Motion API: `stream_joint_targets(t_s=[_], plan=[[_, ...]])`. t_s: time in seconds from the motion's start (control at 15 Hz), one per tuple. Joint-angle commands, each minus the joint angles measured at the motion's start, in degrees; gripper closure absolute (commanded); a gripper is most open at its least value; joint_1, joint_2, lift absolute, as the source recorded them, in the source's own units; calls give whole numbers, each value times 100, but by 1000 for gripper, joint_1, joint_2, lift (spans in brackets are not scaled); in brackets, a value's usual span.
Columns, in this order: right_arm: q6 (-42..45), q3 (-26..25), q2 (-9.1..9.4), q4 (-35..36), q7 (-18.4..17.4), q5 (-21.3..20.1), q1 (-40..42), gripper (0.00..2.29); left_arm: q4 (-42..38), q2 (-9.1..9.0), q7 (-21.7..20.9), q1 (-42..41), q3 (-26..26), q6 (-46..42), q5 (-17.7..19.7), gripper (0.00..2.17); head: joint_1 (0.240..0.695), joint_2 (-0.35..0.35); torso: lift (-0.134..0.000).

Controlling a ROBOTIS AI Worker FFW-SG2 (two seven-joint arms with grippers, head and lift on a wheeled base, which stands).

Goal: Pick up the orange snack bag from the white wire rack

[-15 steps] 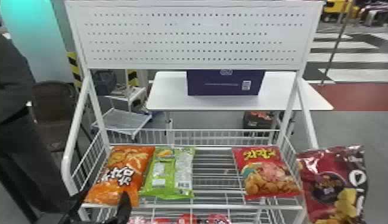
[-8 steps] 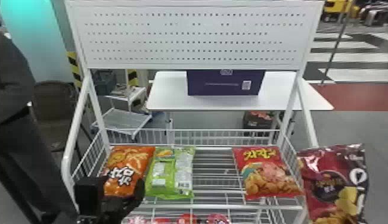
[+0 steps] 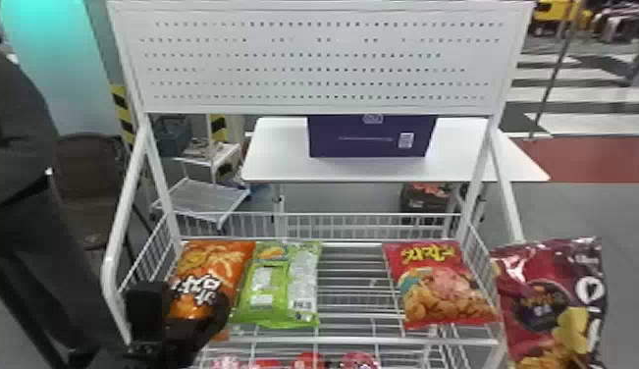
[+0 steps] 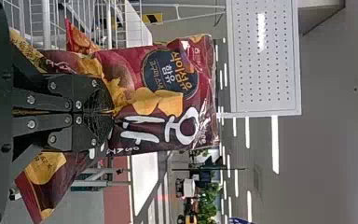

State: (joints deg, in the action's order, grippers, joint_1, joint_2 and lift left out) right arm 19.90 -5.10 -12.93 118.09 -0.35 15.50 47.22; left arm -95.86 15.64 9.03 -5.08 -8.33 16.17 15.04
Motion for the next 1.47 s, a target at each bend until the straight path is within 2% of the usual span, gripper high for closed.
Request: stream_joint_targets(t_s=[0.0,0.07,0.2,0.27,0.33,0.6,0.73,1.13,1.33,1.4], plan=[[0,0,9,-14,0,-4,-2,2098,24,1,-7,51,16,67,16,569,499,0,0],[-18,0,9,-22,0,-4,-11,2098,24,1,-15,86,7,260,16,1052,499,0,0],[0,-9,9,-22,0,5,-11,2098,24,-26,20,121,-2,348,25,1767,499,0,0],[0,-9,9,-22,0,5,-11,2098,24,-35,73,148,-19,366,16,2010,499,0,0],[0,-9,18,-22,0,5,-11,2098,24,-35,81,139,-28,366,16,2145,499,0,0],[0,9,9,-40,0,5,-29,2098,-170,-17,152,-81,60,295,25,2145,499,0,0],[0,26,1,-66,0,14,-38,2098,-618,9,152,-450,201,243,34,2145,499,0,0],[-18,44,-43,-93,0,32,-73,2098,-2736,18,266,-2401,579,-267,-28,2145,499,0,0],[-18,70,-43,-110,0,32,-99,2098,-3052,44,266,-3148,693,-777,-45,2145,499,0,0],[-18,70,-43,-119,0,23,-108,2098,-3044,36,301,-3386,728,-1269,-45,2145,499,0,0]])
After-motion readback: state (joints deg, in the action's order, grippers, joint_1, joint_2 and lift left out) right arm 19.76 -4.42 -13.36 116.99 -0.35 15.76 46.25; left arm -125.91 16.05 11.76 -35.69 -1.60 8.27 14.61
